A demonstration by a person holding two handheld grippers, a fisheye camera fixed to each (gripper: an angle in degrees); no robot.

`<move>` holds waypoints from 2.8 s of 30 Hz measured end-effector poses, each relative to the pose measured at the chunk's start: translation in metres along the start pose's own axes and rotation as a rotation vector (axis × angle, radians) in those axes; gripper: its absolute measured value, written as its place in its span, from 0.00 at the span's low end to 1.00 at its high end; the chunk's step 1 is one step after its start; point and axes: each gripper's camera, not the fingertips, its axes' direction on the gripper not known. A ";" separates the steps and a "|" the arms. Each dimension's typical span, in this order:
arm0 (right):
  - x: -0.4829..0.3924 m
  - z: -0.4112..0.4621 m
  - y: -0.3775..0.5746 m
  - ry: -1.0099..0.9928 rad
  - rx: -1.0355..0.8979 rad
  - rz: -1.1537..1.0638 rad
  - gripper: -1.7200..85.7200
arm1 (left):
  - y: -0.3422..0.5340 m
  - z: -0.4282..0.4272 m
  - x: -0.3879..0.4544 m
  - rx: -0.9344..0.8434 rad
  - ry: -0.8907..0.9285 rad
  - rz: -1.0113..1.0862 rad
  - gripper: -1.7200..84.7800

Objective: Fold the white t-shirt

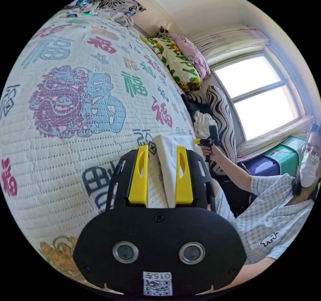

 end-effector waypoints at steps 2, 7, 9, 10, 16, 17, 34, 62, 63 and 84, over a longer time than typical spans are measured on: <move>0.011 0.006 -0.003 -0.066 -0.043 0.014 0.13 | -0.008 0.019 -0.016 -0.061 0.077 -0.003 0.16; 0.029 0.025 -0.009 -0.303 -0.060 0.014 0.10 | -0.018 0.046 -0.037 -0.087 0.274 -0.025 0.09; 0.028 0.030 -0.008 -0.313 -0.071 -0.006 0.09 | -0.021 0.051 -0.038 -0.122 0.277 -0.018 0.04; 0.024 0.028 -0.006 -0.300 -0.061 -0.030 0.08 | -0.023 0.049 -0.035 -0.124 0.258 0.008 0.03; -0.025 0.004 0.005 -0.158 -0.012 -0.239 0.07 | -0.034 0.020 0.007 -0.072 0.190 0.201 0.02; -0.031 0.001 0.006 -0.136 -0.001 -0.264 0.07 | -0.036 0.012 0.018 -0.049 0.171 0.241 0.02; -0.149 0.093 0.227 0.215 -0.303 -0.625 0.03 | 0.173 0.009 0.179 -0.315 -0.087 0.648 0.02; -0.014 0.212 0.207 0.025 -0.336 -0.045 0.01 | 0.147 0.045 0.138 -0.412 -0.002 0.151 0.01; -0.010 0.213 0.208 0.032 -0.338 -0.049 0.01 | 0.147 0.042 0.137 -0.417 -0.008 0.150 0.01; 0.176 0.190 0.182 -0.281 -0.046 -0.010 0.16 | 0.081 -0.112 0.042 -0.147 0.216 -0.070 0.18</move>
